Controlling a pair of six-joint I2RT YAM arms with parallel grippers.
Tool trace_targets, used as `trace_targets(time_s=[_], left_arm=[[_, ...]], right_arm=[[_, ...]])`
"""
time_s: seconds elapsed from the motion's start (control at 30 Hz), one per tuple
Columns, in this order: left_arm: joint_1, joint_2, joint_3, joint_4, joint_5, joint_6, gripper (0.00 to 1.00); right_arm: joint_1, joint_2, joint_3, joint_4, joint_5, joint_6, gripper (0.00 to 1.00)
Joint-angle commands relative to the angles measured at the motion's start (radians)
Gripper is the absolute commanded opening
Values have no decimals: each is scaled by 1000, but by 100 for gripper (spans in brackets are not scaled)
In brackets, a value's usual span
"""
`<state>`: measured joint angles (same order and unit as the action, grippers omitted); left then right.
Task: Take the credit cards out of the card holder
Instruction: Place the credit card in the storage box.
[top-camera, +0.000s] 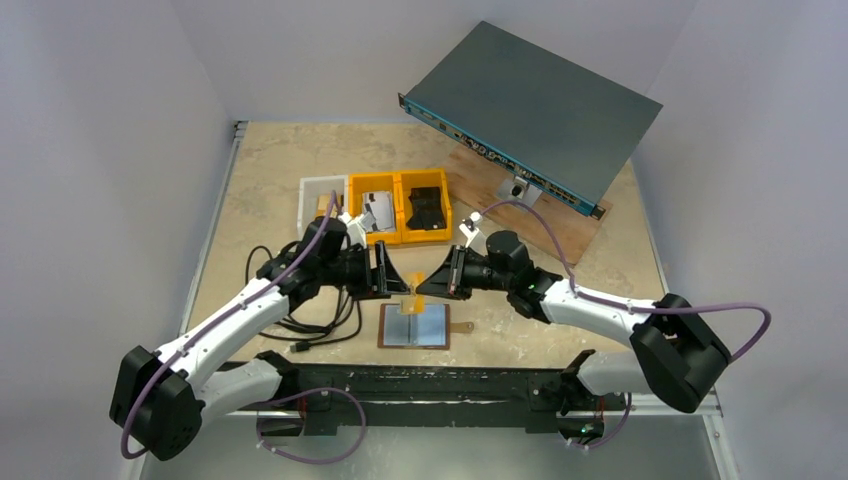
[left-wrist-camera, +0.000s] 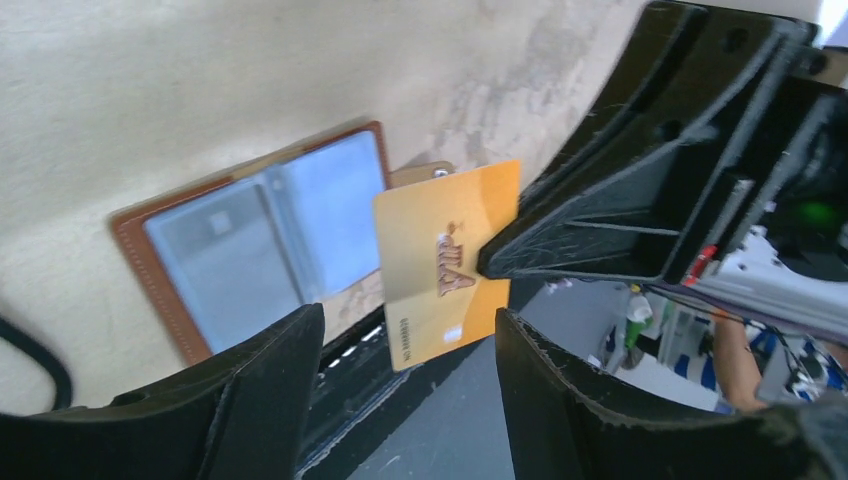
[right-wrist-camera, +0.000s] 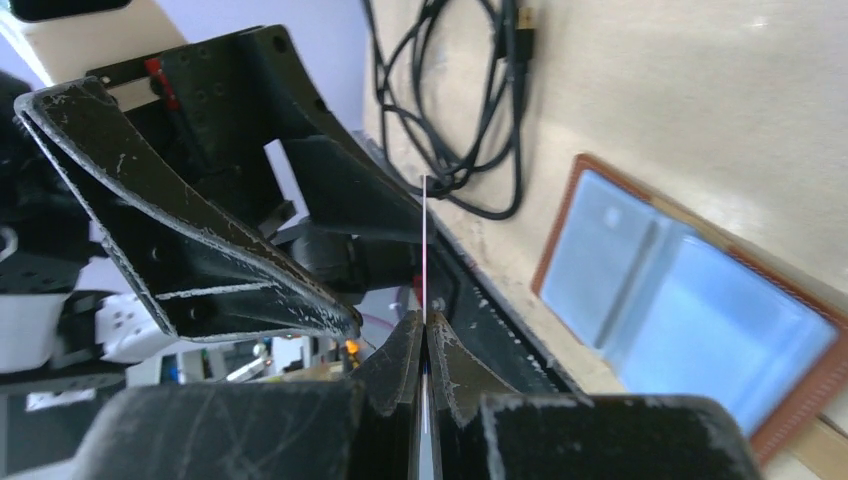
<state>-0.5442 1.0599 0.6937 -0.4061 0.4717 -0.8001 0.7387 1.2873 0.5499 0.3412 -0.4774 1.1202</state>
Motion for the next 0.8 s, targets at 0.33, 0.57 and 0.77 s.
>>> trace_targets(time_s=[0.33,0.57,0.77], left_arm=[[89,-25,-89,343,330,-140,47],[99,-23,-111,378,345,-166,0],[99,-48,-88,278,261,-132,0]], right_arm=[[-1,37,9,298,-151,126,0],[-1,40,14,275,-122,111,4],[-2,-26,59,39,0,-6,61]])
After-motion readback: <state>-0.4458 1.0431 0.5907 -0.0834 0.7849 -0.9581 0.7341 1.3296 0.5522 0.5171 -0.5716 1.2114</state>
